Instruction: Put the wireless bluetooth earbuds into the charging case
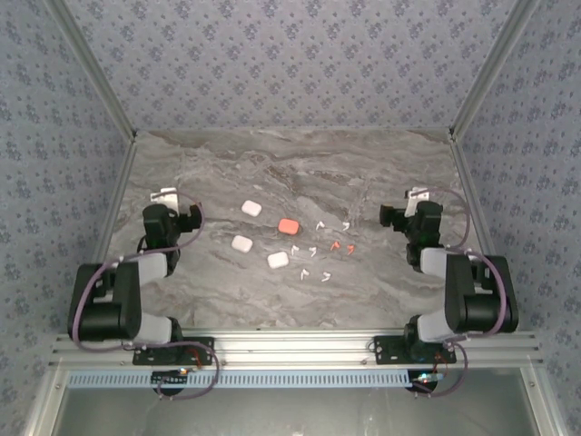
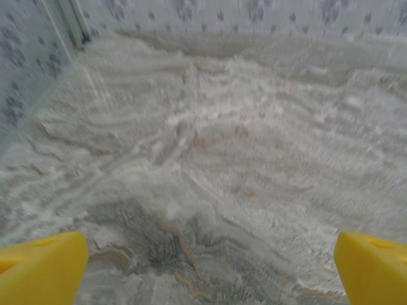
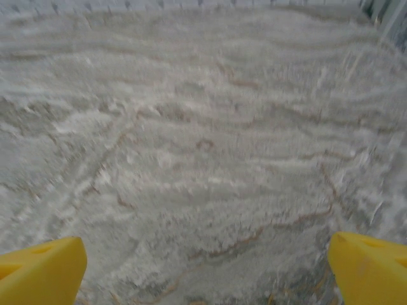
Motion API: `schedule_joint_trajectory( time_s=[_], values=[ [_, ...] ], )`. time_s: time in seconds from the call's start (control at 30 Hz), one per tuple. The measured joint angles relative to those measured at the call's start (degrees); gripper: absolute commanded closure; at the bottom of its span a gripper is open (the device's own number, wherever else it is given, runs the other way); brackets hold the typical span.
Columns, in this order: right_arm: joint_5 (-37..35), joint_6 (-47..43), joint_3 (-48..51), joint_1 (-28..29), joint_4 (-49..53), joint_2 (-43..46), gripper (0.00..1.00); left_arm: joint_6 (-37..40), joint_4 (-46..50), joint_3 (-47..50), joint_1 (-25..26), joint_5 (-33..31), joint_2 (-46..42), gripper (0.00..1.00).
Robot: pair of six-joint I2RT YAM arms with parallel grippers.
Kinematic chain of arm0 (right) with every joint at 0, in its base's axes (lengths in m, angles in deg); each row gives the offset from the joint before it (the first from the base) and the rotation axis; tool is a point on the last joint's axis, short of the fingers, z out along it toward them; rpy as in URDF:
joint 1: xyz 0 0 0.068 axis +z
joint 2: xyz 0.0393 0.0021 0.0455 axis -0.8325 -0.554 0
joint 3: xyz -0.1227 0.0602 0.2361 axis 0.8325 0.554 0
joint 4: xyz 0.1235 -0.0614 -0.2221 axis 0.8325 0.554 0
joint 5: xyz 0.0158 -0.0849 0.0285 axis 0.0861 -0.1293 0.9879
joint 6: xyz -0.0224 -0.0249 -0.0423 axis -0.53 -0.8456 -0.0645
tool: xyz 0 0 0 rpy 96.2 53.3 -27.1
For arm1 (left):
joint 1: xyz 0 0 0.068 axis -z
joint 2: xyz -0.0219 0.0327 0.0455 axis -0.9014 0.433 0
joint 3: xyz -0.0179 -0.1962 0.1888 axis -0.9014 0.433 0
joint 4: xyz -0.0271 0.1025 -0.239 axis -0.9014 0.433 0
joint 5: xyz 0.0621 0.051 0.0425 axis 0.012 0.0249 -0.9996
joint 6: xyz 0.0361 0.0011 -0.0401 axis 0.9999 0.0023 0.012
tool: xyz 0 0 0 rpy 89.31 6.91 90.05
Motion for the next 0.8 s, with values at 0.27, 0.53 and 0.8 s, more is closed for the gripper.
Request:
schedule_joint_trajectory(
  time_s=[0.27, 0.53, 0.8],
  values=[
    [1.8, -1.8, -5.6, 3.0, 14.9, 11.6, 0.0, -9.4, 20.9, -9.5, 1.4, 0.2, -14.4, 0.01],
    [7.5, -10.6, -13.3, 14.1, 28.6, 8.3, 0.0, -23.2, 37.0, -15.0, 2.3, 8.3, -13.5, 0.01],
    [12.2, -23.4, -31.1, 24.2, 41.2, -10.1, 0.0, -30.2, 41.2, -15.0, 4.5, 12.8, -10.3, 0.01]
  ],
)
